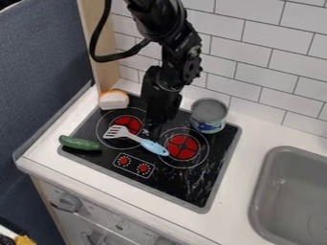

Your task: Move the green object to the right side burner

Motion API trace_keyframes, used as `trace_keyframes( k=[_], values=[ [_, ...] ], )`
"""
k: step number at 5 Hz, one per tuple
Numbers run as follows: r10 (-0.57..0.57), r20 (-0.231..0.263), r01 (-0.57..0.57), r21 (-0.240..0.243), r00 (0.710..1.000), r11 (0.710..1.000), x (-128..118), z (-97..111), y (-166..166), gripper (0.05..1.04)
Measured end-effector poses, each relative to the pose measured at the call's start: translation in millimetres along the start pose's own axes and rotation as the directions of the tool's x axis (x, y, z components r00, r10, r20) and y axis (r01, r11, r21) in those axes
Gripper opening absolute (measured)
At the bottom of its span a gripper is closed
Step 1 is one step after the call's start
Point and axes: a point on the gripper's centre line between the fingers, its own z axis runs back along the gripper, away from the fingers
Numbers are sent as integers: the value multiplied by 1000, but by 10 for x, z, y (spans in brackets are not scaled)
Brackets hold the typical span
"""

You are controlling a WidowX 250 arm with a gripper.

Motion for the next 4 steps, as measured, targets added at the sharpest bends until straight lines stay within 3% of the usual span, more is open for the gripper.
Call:
trace_keyframes(
  k=[1, 2, 3, 4],
  values=[
    [-4, -11, 5, 36, 1000, 999, -46, -101, 69, 1001],
    [76, -70, -72, 62, 995, 995, 74, -151, 167, 1000],
    [198, -125, -196, 29, 972, 980, 332, -42, 170, 1000],
    [302, -156, -301, 31, 940, 953, 565, -47, 284, 1000]
  ],
)
